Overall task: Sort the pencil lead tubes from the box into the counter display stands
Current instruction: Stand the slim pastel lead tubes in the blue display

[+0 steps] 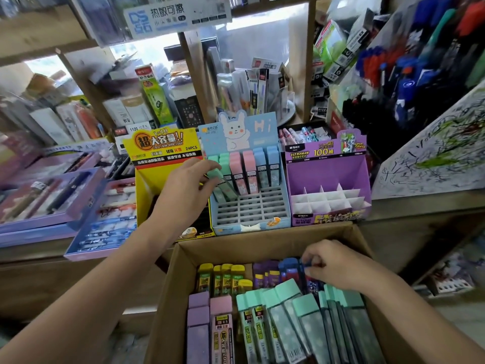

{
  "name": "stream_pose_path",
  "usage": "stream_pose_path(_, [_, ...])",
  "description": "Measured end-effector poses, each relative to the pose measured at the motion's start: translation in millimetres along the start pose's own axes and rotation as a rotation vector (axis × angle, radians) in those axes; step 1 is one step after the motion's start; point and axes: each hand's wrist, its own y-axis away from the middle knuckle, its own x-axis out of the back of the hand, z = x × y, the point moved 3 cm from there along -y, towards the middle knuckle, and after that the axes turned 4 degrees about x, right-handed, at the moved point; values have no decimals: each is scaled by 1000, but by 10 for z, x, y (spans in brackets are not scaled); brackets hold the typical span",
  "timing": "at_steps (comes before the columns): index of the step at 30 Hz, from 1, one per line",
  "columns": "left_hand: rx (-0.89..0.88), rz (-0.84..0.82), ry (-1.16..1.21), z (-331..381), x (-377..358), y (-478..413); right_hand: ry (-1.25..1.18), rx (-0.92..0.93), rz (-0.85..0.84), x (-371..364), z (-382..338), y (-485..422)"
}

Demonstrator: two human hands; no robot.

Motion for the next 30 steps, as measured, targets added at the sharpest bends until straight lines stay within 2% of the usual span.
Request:
stream_pose_path(10, [29, -105, 18, -14, 36, -103, 24, 10, 1, 0, -10, -9])
stream_pose_path(15, [49, -22, 48, 12, 13, -114, 34, 5, 2, 4, -13, -4])
stream_pose_path(20, [22, 50, -26, 17, -49, -132, 40, -3, -1, 12, -33, 13])
stream_pose_path(30, [39, 34, -65, 34, -105, -68, 38, 0, 14, 19, -41, 16])
